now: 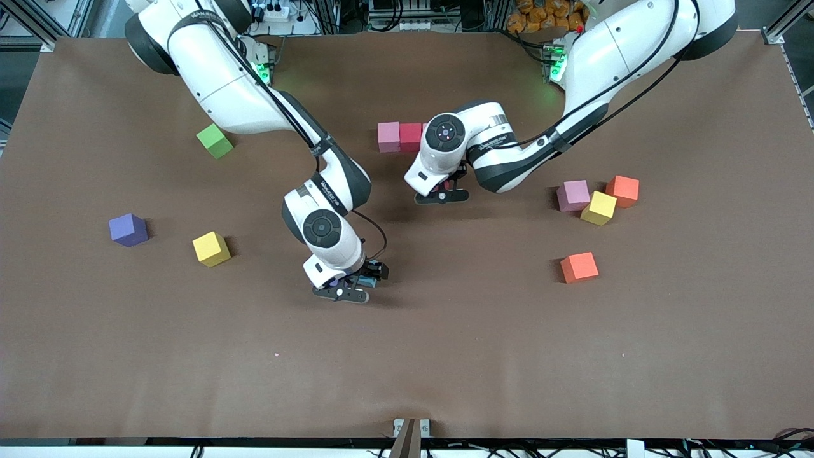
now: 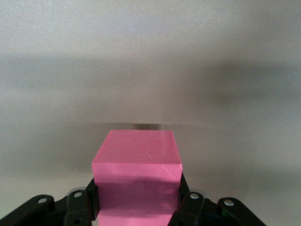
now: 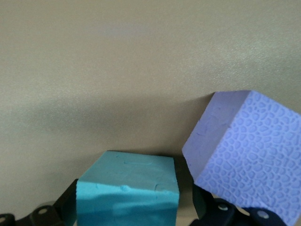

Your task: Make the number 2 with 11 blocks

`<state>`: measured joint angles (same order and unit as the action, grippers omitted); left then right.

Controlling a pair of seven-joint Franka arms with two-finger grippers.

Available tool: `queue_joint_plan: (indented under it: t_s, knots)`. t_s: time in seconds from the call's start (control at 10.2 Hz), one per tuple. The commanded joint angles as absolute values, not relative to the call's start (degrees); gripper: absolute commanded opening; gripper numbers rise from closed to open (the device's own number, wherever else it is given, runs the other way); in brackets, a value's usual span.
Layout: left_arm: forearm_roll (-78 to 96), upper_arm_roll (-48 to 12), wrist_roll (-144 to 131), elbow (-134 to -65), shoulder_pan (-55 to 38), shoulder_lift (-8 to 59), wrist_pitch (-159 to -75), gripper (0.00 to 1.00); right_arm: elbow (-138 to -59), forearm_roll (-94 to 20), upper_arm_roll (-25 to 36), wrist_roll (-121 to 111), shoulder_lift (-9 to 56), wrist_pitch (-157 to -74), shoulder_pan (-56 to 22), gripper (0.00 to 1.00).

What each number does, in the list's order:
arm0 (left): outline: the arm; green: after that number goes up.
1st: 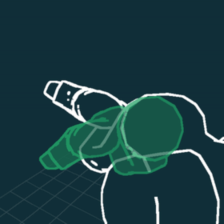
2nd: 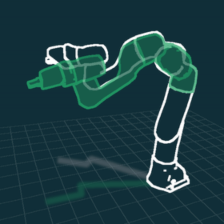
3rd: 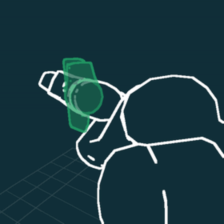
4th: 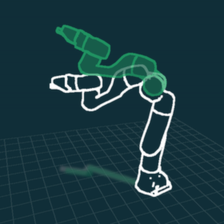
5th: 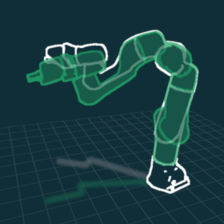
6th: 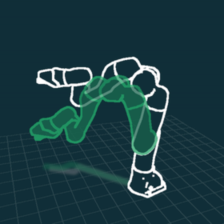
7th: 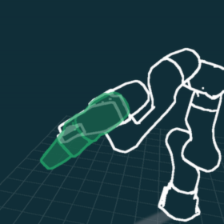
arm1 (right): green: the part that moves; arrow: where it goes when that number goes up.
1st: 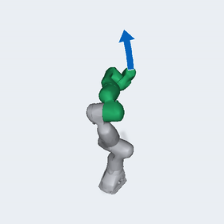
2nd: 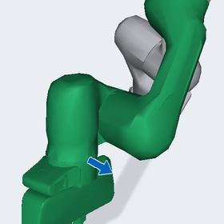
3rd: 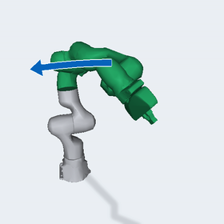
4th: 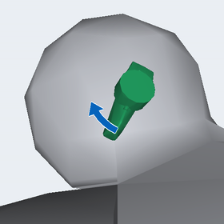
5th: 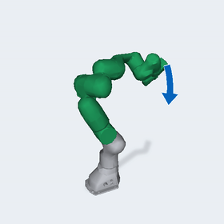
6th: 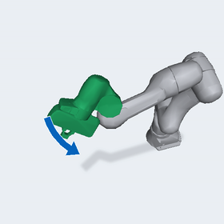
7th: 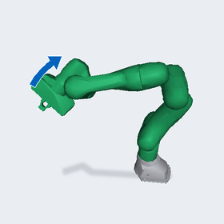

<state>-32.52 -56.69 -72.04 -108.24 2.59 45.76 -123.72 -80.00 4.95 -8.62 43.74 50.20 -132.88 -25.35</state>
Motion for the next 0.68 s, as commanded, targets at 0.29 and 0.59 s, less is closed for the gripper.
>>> queue_joint_plan:
  t_s: [0.29, 0.59]
  knots:
    - [-33.8, -56.4, -75.0, -112.5, 2.9, 45.2, -127.4, 0.45, -78.5, 5.8, -9.1, 44.0, 50.7, -129.9, -25.0, 1.0]
    - [-33.8, -56.2, -75.0, -112.8, 2.9, 45.2, -127.8, 0.44, -78.7, 5.4, -9.1, 47.2, 50.7, -128.4, -25.3, 1.0]
